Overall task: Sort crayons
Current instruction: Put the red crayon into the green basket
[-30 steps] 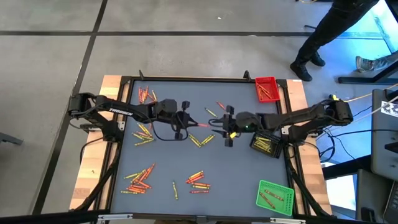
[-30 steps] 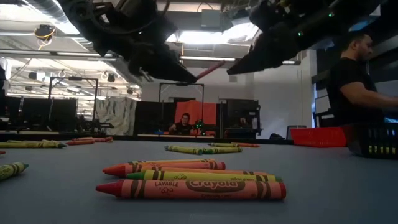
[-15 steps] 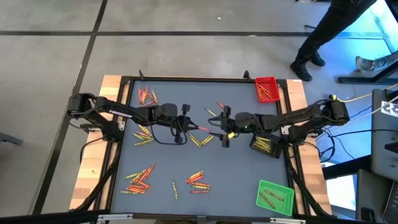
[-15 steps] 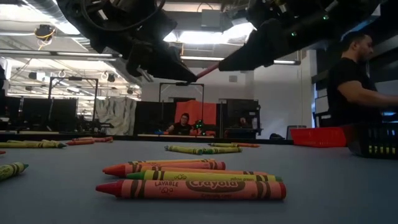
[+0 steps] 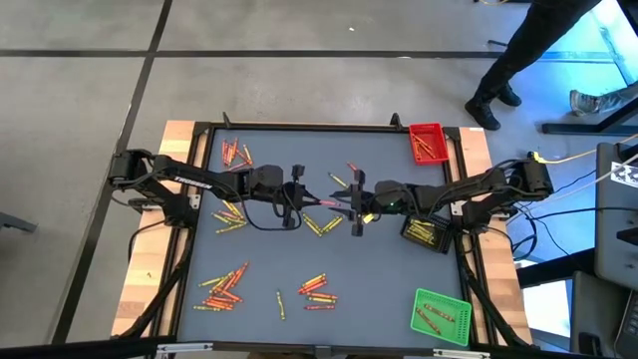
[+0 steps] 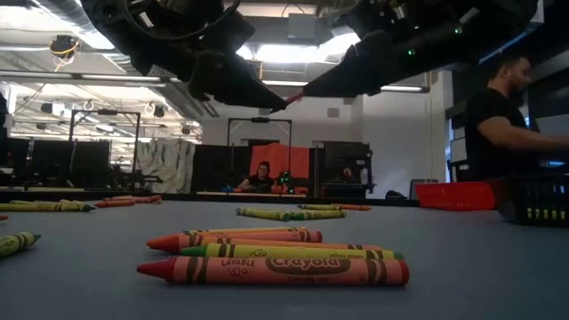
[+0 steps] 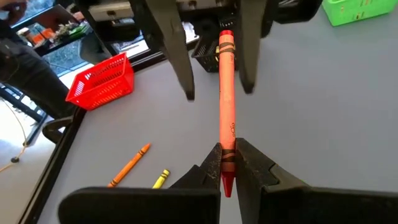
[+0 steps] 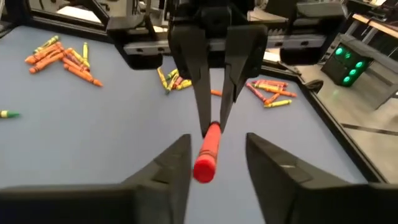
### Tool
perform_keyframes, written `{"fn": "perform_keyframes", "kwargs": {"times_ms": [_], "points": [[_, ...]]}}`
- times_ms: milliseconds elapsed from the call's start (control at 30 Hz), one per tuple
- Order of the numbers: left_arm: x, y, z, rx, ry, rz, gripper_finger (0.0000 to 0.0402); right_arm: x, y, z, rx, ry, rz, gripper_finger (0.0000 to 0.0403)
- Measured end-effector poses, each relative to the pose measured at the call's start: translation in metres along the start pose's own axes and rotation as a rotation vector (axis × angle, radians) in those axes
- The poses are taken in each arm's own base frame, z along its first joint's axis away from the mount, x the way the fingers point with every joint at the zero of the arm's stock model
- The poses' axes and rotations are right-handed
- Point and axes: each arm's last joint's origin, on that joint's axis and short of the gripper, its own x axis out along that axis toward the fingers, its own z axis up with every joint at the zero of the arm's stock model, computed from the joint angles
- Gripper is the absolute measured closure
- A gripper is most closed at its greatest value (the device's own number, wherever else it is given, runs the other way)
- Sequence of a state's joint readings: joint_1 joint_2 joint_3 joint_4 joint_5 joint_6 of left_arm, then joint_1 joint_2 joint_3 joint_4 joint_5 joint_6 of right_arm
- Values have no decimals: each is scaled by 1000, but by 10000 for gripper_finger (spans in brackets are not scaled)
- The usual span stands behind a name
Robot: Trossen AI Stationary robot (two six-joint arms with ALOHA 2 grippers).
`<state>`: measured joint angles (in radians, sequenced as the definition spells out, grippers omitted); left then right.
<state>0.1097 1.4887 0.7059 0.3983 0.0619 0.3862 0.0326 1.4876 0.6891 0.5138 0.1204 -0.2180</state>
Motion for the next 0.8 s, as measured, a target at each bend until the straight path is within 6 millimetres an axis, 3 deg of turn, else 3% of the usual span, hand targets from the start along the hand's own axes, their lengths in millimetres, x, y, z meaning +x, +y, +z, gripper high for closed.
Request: {"fn": "perform_keyframes", "kwargs": {"times_ms": [200,400,600,800], "points": [[0,0,0,-9,0,3,392,0,0,1,1,-14,4,337],[0,0,0,-22,1,4,392,0,0,1,-17,-11,5,382],[0,0,0,-19,-3,9,385,0,0,1,-25,-9,-5,379],[-1,2,3,-17,-7,49,321,-13,3,11,-73,10,-64,382]]}}
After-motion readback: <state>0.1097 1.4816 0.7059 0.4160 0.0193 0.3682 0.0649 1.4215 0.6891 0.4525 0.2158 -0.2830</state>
